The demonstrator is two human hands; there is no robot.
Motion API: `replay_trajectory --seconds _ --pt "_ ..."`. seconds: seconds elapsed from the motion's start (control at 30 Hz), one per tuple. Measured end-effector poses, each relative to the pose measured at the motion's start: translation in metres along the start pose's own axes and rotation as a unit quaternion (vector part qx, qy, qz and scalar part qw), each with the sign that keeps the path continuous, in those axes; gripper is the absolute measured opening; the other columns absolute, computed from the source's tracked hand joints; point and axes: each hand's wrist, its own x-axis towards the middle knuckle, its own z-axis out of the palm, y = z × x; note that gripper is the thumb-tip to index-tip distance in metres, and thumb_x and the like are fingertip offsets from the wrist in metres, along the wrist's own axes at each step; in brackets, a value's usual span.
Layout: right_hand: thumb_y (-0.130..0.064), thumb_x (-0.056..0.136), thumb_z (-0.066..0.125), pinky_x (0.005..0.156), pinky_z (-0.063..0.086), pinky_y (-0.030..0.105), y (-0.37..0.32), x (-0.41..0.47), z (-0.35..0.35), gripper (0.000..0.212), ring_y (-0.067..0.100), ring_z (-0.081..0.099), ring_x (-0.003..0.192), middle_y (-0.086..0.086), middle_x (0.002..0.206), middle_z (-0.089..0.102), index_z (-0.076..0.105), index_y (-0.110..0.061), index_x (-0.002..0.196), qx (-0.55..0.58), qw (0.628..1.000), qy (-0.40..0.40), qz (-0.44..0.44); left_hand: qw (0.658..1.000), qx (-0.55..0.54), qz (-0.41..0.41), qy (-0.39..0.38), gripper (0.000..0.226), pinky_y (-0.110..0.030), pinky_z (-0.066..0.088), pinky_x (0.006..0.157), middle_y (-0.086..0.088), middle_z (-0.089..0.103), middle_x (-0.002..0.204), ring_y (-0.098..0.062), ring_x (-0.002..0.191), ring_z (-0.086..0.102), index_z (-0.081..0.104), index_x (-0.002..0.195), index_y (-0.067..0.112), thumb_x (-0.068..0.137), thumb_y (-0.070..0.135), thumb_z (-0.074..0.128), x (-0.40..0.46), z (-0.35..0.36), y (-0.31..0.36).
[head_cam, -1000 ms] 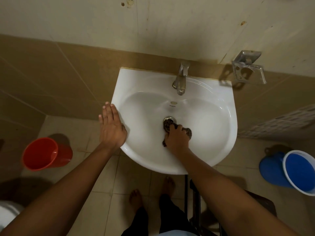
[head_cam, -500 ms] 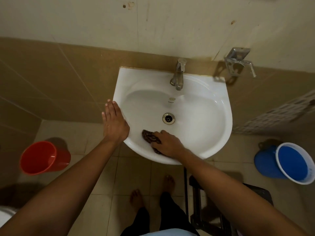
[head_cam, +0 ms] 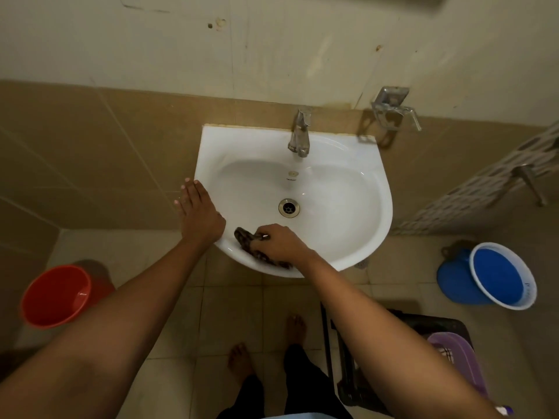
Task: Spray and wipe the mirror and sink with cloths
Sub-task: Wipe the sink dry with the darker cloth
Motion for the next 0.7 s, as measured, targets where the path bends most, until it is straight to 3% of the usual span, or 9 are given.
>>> replay_trajectory --seconds 0.1,0.17,0.23,0.3,0.37,0.43,0.5,0.6,0.7 --pt "-0.026 0.088 0.057 0.079 0.049 0.035 0.003 -0.008 -0.01 0.019 0.024 0.063 0.091 0.01 0.096 0.066 0.068 -0.01 0.09 0.247 0.968 -0.006 0.034 0.999 -0.053 0.005 -0.005 0.081 -0.053 -0.002 0.12 -0.023 -0.009 0.161 -0.037 0.15 -0.009 -0.005 0.152 -0.004 0.094 0.015 0.048 -0.004 -0.008 0.004" --pt "-0.03 0.085 0.059 0.08 0.05 0.039 0.01 -0.017 -0.016 0.026 0.033 0.066 0.096 0.018 0.105 0.069 0.068 -0.008 0.097 0.385 0.921 0.018 0.066 0.993 -0.113 0.033 0.013 0.076 -0.049 -0.001 0.121 -0.02 -0.004 0.163 -0.033 0.151 -0.005 -0.001 0.153 -0.001 0.097 0.017 0.047 -0.012 -0.013 0.01" --pt "-0.03 0.086 0.059 0.084 0.052 0.039 0.015 -0.027 -0.021 0.03 0.031 0.067 0.094 0.018 0.105 0.07 0.068 -0.007 0.103 0.513 0.855 0.027 0.073 0.977 -0.207 0.055 0.002 0.069 -0.041 0.003 0.122 -0.012 0.003 0.164 -0.026 0.152 0.002 0.007 0.155 0.005 0.101 0.022 0.046 -0.027 -0.02 0.024" --pt "-0.03 0.088 0.057 0.087 0.052 0.041 0.014 -0.035 -0.029 0.031 0.03 0.066 0.096 0.017 0.107 0.068 0.066 -0.007 0.106 0.606 0.794 0.007 0.045 0.943 -0.324 0.049 -0.053 0.058 -0.036 0.015 0.12 -0.007 0.023 0.161 -0.023 0.149 0.02 0.027 0.153 0.011 0.102 0.028 0.048 -0.04 -0.032 0.044" --pt "-0.033 0.088 0.054 0.082 0.054 0.04 0.007 -0.041 -0.036 0.034 0.03 0.066 0.093 0.017 0.105 0.067 0.065 -0.006 0.107 0.64 0.768 -0.008 0.03 0.887 -0.445 0.039 -0.12 0.038 -0.037 0.032 0.114 -0.007 0.053 0.142 -0.024 0.134 0.046 0.055 0.134 0.012 0.101 0.029 0.049 -0.05 -0.047 0.062" --pt "-0.036 0.089 0.051 0.085 0.052 0.041 -0.002 -0.048 -0.044 0.039 0.03 0.066 0.094 0.017 0.103 0.067 0.067 -0.005 0.104 0.645 0.763 -0.021 0.023 0.832 -0.525 0.039 -0.175 0.025 -0.034 0.049 0.094 -0.003 0.07 0.109 -0.023 0.111 0.061 0.069 0.105 0.013 0.1 0.028 0.05 -0.055 -0.061 0.074" --pt "-0.041 0.09 0.05 0.091 0.051 0.043 -0.006 -0.053 -0.054 0.046 0.032 0.064 0.1 0.018 0.108 0.067 0.068 -0.004 0.108 0.63 0.776 -0.023 0.01 0.815 -0.541 0.054 -0.2 0.024 -0.028 0.05 0.079 -0.003 0.073 0.097 -0.021 0.099 0.066 0.07 0.097 0.01 0.097 0.028 0.055 -0.056 -0.072 0.08" --pt "-0.051 0.091 0.05 0.103 0.046 0.047 -0.006 -0.065 -0.071 0.06 0.034 0.06 0.114 0.019 0.12 0.066 0.064 -0.002 0.122 0.611 0.791 -0.029 -0.01 0.833 -0.512 0.086 -0.19 0.02 -0.027 0.051 0.079 -0.004 0.074 0.101 -0.018 0.097 0.069 0.071 0.104 0.01 0.091 0.024 0.064 -0.057 -0.085 0.091" --pt "-0.052 0.089 0.057 0.094 0.052 0.043 0.002 -0.077 -0.086 0.054 0.028 0.065 0.108 0.012 0.112 0.07 0.065 -0.009 0.12 0.54 0.841 -0.007 -0.025 0.864 -0.46 0.122 -0.165 0.019 -0.025 0.052 0.076 -0.008 0.072 0.1 -0.02 0.095 0.067 0.068 0.101 0.005 0.089 0.019 0.068 -0.06 -0.093 0.108"
